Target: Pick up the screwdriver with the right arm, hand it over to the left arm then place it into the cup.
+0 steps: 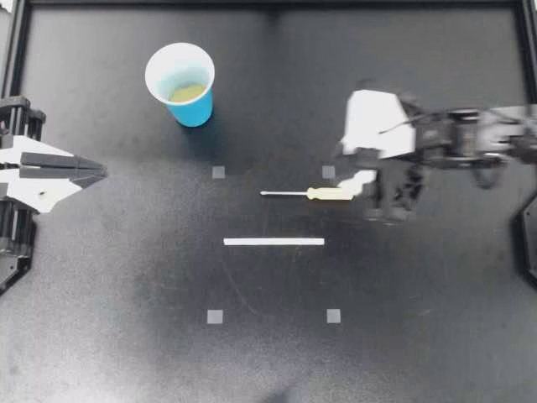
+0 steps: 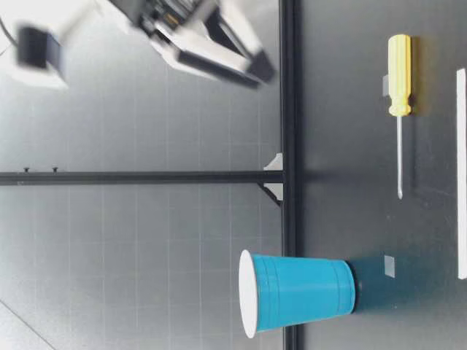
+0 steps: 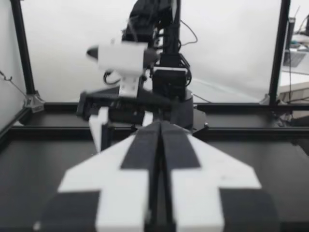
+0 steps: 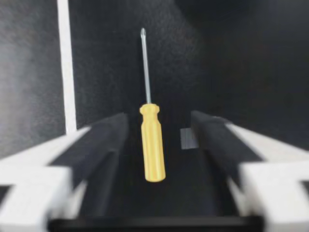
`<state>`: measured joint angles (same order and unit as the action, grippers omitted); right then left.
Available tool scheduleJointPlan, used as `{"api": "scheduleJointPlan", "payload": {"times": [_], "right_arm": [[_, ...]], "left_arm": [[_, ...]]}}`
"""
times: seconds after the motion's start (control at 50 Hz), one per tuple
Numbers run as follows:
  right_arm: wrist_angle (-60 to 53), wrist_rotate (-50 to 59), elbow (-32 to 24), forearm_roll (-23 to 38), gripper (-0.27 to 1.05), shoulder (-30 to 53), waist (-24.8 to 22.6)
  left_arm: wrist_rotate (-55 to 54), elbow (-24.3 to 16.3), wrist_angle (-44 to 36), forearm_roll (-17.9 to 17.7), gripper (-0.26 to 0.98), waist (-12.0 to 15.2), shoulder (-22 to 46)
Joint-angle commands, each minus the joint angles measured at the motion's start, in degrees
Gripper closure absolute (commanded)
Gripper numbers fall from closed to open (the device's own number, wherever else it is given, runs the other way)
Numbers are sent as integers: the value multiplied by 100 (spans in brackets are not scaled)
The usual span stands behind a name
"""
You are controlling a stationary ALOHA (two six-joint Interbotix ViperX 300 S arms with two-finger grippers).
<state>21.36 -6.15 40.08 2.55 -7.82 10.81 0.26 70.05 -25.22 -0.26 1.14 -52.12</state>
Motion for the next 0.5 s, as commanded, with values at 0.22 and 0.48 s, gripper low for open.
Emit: {"api": "scheduleJointPlan", "payload": {"times": [0.22,0.48], "right_arm": [[650,-35,-817,9,12,1099,44],[633,-44,-879,-18,13,1512,44]], "left_arm": [[0,-62,-53,-9,67,18,26],[0,-26,-53,-9,67,9,26]]}}
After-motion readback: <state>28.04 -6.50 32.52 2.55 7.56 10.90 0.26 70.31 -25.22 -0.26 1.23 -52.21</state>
